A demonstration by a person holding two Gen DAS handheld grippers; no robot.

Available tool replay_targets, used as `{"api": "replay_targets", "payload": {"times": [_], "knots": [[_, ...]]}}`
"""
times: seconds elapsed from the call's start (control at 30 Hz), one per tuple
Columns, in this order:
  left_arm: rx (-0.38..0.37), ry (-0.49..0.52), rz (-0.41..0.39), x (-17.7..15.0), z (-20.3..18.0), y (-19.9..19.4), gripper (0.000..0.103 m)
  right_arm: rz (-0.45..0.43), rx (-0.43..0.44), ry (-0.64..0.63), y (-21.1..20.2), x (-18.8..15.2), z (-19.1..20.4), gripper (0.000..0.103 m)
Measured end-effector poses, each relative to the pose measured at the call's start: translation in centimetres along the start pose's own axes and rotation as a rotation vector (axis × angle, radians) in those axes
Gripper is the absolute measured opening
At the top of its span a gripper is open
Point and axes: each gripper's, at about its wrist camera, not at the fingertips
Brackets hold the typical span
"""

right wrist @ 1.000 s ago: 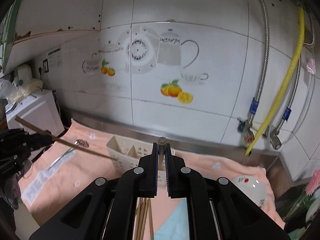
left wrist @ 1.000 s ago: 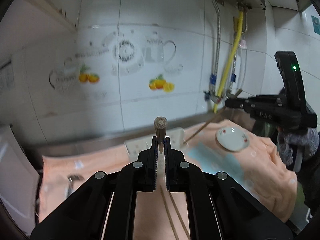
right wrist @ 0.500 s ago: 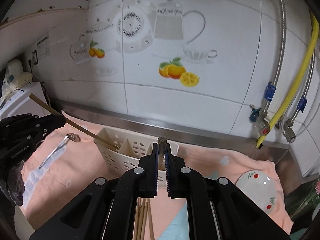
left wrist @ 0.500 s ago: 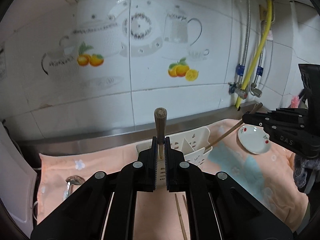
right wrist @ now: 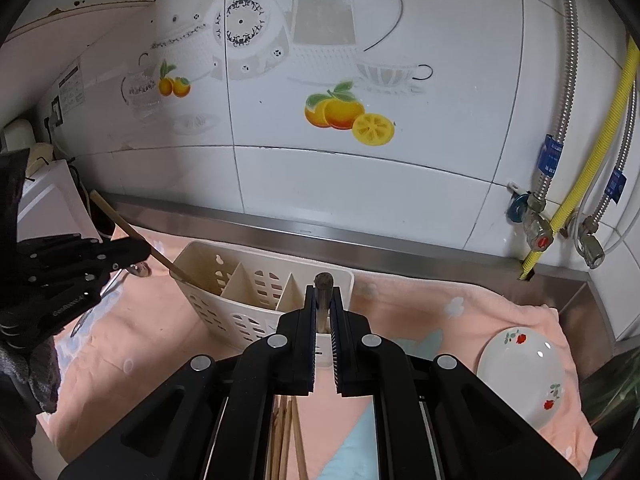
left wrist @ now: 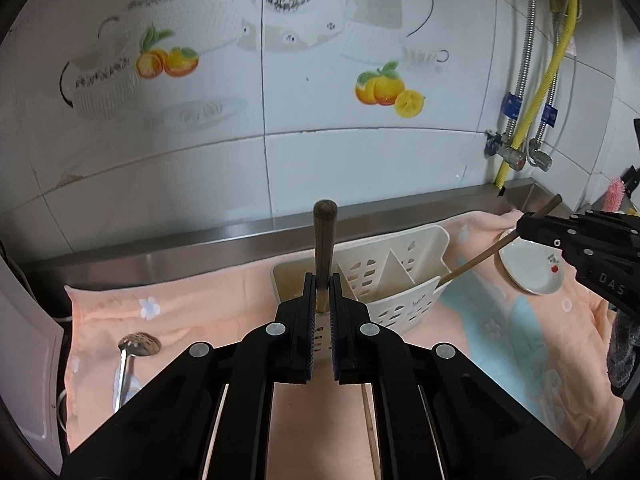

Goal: Organize utensils
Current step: 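Open the left tool to release its chopstick while the right tool releases its own, then grasp another chopstick with the left tool while the right tool grasps one too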

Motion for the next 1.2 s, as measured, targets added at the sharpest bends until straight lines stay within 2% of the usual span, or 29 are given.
{"api": "replay_targets", "payload": {"times": [0.17, 0.27, 0.37, 0.4, 0.53, 0.73, 0.8, 0.87, 1.2], "knots": [[0.006, 0.007, 0.001, -0.3, 0.0, 0.0, 0.007, -0.028, 0.000, 0.000, -0.7, 0.1, 0.1, 0.009], [0.005, 0.006, -0.011, -0.1, -0.1, -0.6, 0.009, -0.047, -0.013, 0.001, -1.4, 0.2, 0.0, 0.021], [0.015, 0.003, -0.037, -0.2, -0.1, -2.1, 0.024, -0.081, -0.027, 0.003, -3.0, 0.1, -0.2, 0.028], [0.016, 0.002, -0.045, -0.3, -0.1, -2.6, 0.025, -0.092, -0.029, 0.002, -3.5, 0.0, -0.2, 0.032], [0.015, 0.008, -0.063, -1.4, -0.5, -4.7, 0.026, -0.129, -0.028, -0.012, -5.9, -1.1, -0.1, 0.036], [-0.012, -0.009, -0.057, -4.9, -1.1, -7.1, 0.029, -0.141, 0.013, -0.021, -8.9, -5.2, 0.8, 0.042], [-0.018, -0.016, -0.049, -6.5, -1.3, -7.7, 0.037, -0.131, 0.023, -0.028, -9.4, -7.1, 1.2, 0.042], [-0.025, -0.017, -0.042, -8.2, -1.4, -8.2, 0.037, -0.116, 0.028, -0.040, -9.7, -9.3, 1.7, 0.042], [-0.031, -0.032, 0.033, -15.4, -2.2, -8.1, 0.037, 0.016, 0.005, -0.056, -7.5, -19.1, 2.2, 0.042]]}}
Point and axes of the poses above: each gripper's, at about its wrist camera, not at the fingertips, and y roughly the way its jaws point, z to its left, x to its top, and after that the axes turned 6 degrees about -x, right-handed
